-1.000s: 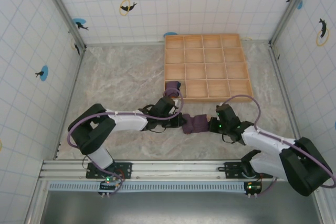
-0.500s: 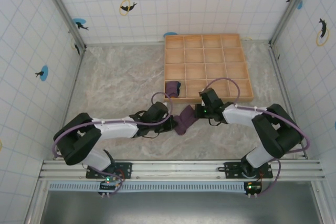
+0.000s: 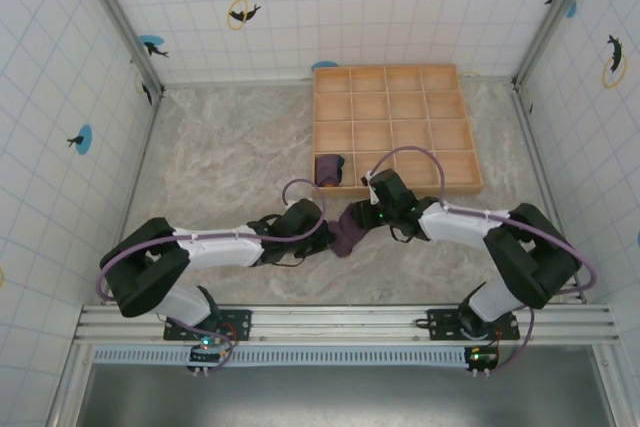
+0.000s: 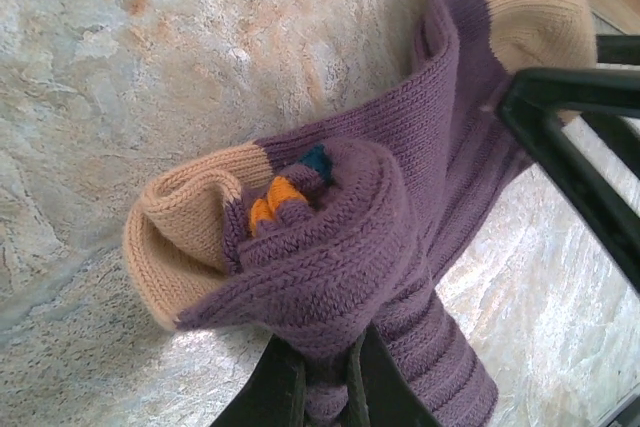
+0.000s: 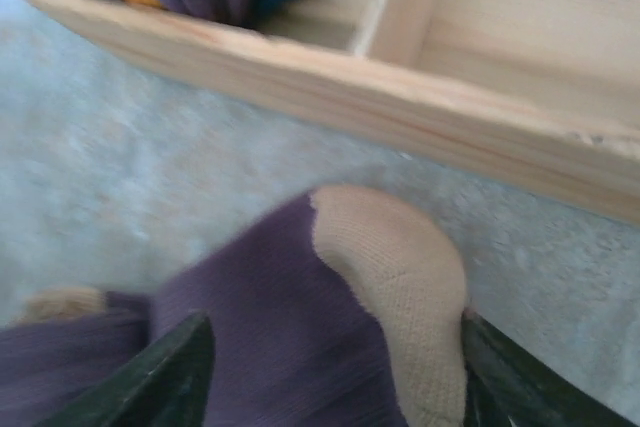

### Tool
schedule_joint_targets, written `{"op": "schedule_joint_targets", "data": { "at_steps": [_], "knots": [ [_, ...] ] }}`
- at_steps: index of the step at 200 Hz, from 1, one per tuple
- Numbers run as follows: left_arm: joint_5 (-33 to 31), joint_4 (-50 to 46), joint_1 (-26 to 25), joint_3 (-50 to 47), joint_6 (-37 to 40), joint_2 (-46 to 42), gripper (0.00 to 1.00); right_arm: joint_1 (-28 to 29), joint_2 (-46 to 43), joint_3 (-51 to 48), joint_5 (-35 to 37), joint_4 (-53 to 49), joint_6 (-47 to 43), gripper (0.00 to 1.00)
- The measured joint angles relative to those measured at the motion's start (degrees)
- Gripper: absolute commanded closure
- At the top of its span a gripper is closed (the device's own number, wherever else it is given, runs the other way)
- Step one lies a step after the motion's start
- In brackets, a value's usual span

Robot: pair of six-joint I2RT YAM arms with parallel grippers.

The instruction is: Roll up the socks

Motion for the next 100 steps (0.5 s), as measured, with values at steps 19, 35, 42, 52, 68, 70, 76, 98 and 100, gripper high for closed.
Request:
{"op": "schedule_joint_targets", "data": {
  "at_steps": [19, 35, 42, 52, 68, 70, 76, 98, 100],
  "knots": [
    [0.0, -1.5, 0.0, 0.7, -0.5, 0.0, 1.00, 3.0, -5.0, -0.9, 1.9, 0.4, -3.1, 0.06],
    [0.0, -2.9, 0.0, 1.4, -0.7, 0.0, 1.00, 7.0, -9.2, -2.6, 4.4, 0.8, -5.1, 0.07],
    [0.0, -3.5, 0.0, 1.7, -0.7, 0.0, 1.00, 8.9, -10.7, -3.7, 5.3, 1.3, -6.0, 0.07],
    [0.0, -4.4, 0.0, 2.1, -0.7, 0.0, 1.00, 11.9, -12.7, -5.7, 7.0, 2.3, -7.3, 0.09],
    [0.0, -5.7, 0.0, 2.6, -0.7, 0.0, 1.00, 16.4, -15.3, -9.2, 9.6, 3.7, -9.1, 0.12],
    [0.0, -5.8, 0.0, 2.7, -0.7, 0.0, 1.00, 16.8, -15.5, -9.5, 9.8, 3.8, -9.2, 0.12],
    [0.0, -6.0, 0.0, 2.8, -0.7, 0.0, 1.00, 18.2, -16.3, -10.9, 10.8, 4.4, -10.0, 0.14],
    [0.0, -6.8, 0.0, 3.1, -0.7, 0.0, 1.00, 22.6, -18.1, -15.9, 14.1, 8.0, -13.0, 0.17],
    [0.0, -6.9, 0.0, 3.1, -0.7, 0.0, 1.00, 22.9, -18.2, -16.4, 14.4, 8.3, -13.2, 0.17]
  ]
}}
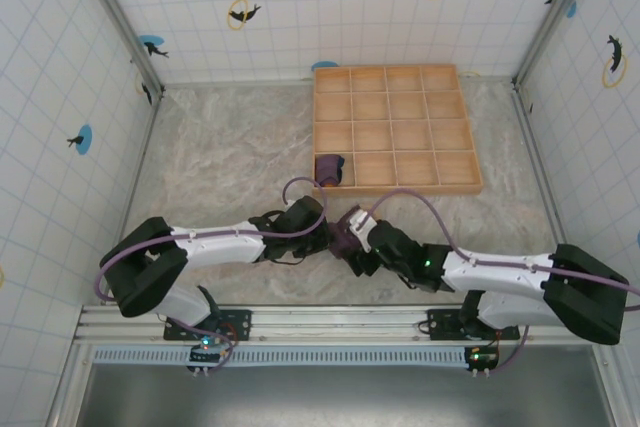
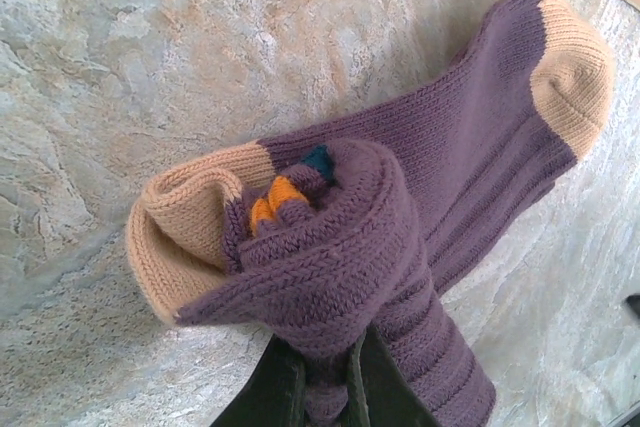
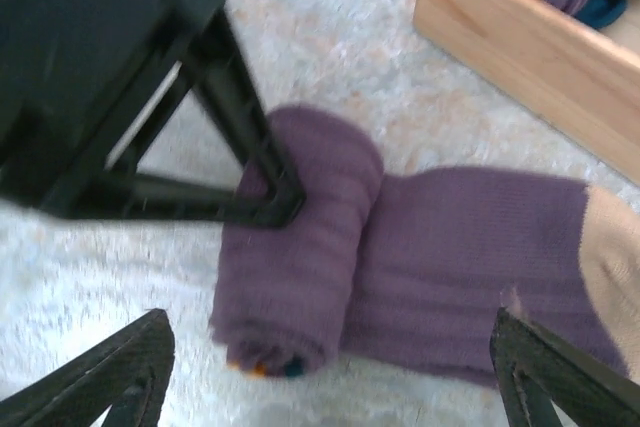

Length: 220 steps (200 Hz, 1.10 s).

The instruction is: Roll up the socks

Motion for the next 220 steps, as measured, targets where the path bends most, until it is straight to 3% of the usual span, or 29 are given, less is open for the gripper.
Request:
{"op": "schedule_joint_targets", "data": {
  "at_steps": [55, 146, 178, 220],
  "knots": [
    [0.0, -1.0, 0.0, 0.4, 0.0, -0.1, 1.00, 7.7, 3.0, -3.4, 7.5, 9.4, -8.2, 0.22],
    [0.4, -3.1, 0.0, 1.3, 0.0, 0.0, 1.00, 9.8, 18.4, -3.1, 14.2, 22.7, -14.7, 0.29],
    [0.4, -3.5, 0.1, 1.3, 0.0, 0.0, 1.00, 11.1, 21.0, -3.0, 18.0, 25.8, -15.3, 0.34],
    [0.3, -3.8, 0.2, 1.4, 0.0, 0.0, 1.00, 11.8, 22.9, -2.9, 20.6, 27.8, -15.3, 0.49]
  ]
}}
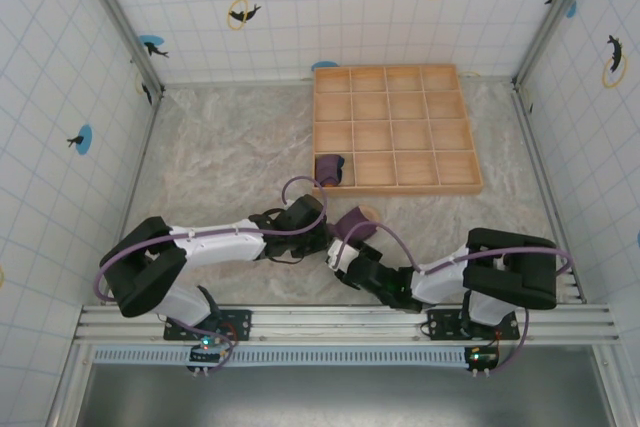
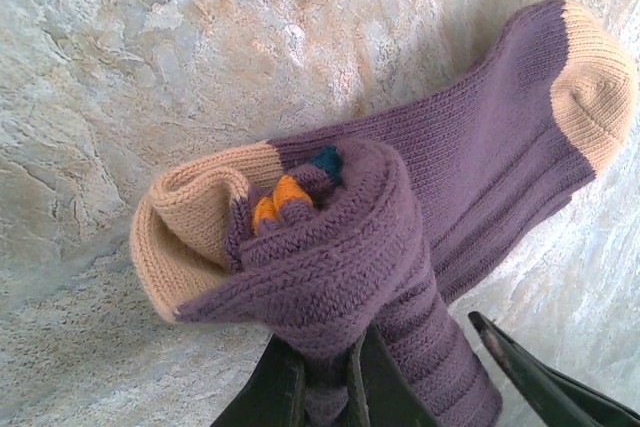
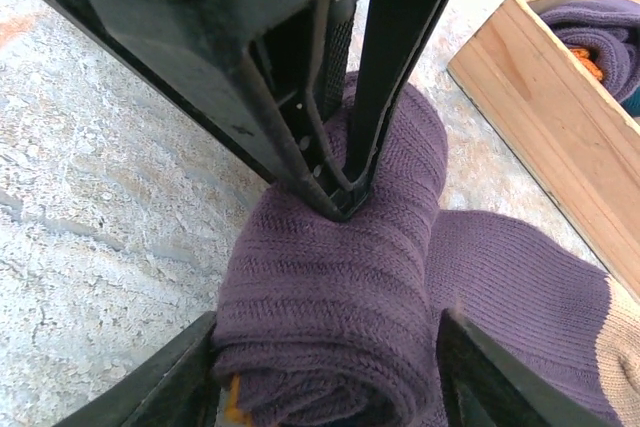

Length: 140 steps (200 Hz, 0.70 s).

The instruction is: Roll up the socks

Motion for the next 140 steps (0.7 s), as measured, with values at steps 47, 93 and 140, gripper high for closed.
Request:
{"op": "schedule_joint_targets", "data": {
  "at_steps": [47, 93, 140],
  "knots": [
    [-0.2, -0.1, 0.0, 0.1, -0.7, 0.0, 1.00, 0.1, 0.2, 0.1, -0.3, 0.1, 0.2, 0.79],
    [-0.8, -0.9, 0.0, 0.5, -1.5, 0.0, 0.69, -0.8, 0.0, 0.1, -2.7, 0.0, 2.5, 1.00],
    [-2.0, -2.6, -0.2, 0.6, -2.4, -1.6, 0.41, -7.8, -4.8, -3.3, -13.6, 0.7, 11.3, 1.00]
  ]
}}
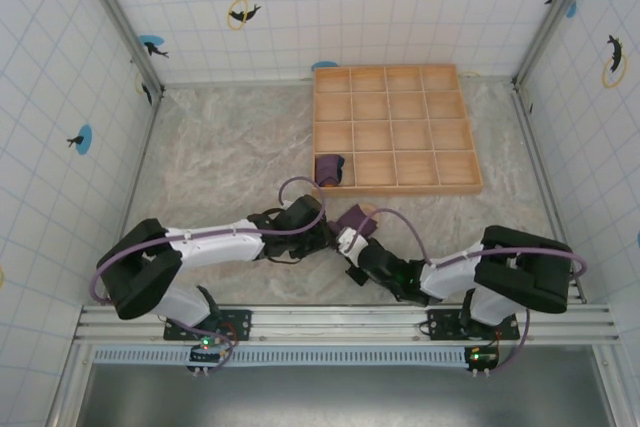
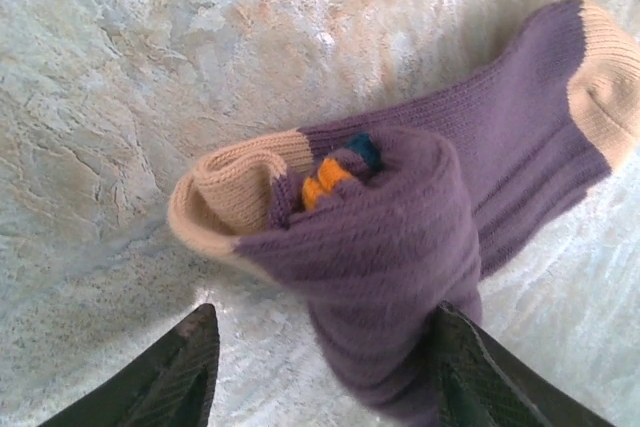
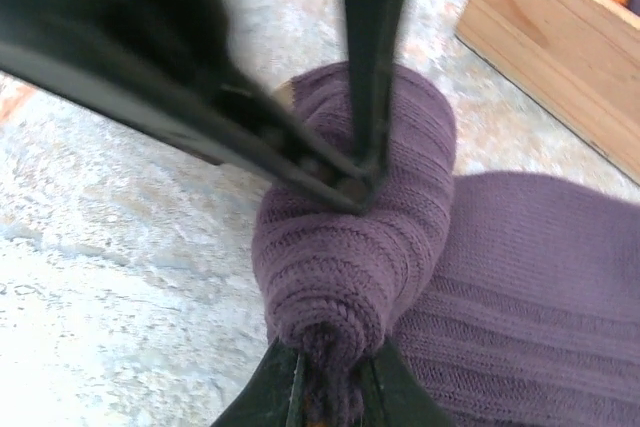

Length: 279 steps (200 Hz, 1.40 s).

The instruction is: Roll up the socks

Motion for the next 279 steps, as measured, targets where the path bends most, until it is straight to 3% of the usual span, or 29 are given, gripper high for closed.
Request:
{"op": "schedule_joint_targets", "data": {
  "at_steps": [38, 116, 162, 201, 252, 279],
  "knots": [
    [-1.6, 0.0, -0.1, 0.0, 0.1, -3.4, 0.37, -10.6, -2.4, -4.5, -15.0, 4.7, 11.4, 1.00],
    [-1.3, 4.7, -0.1, -0.7, 1.7, -3.5, 0.34, -21.7, -2.5, -7.1, -32.9, 7.7, 32.4, 1.00],
    [1.0, 11.0, -0.1, -1.8, 3.1, -0.2, 0.34, -25.9, -1.4, -8.0, -38.4, 8.9, 44.5, 1.00],
    [2.6, 14.0, -0.1, -1.8, 4.0, 4.0, 0.40, -27.9, -0.9, -7.1, -41.1, 7.5, 52.9, 1.00],
    [3.0, 18.8, -0.1, -1.8, 3.9, 8.0, 0.43, -29.7, -0.5, -6.1, -43.5, 5.6, 59.1, 1.00],
    [3.0, 21.6, -0.1, -1.5, 3.1, 10.0, 0.51, -30.0, 0.4, -6.1, -44.0, 6.8, 61.4, 1.00]
  ]
}}
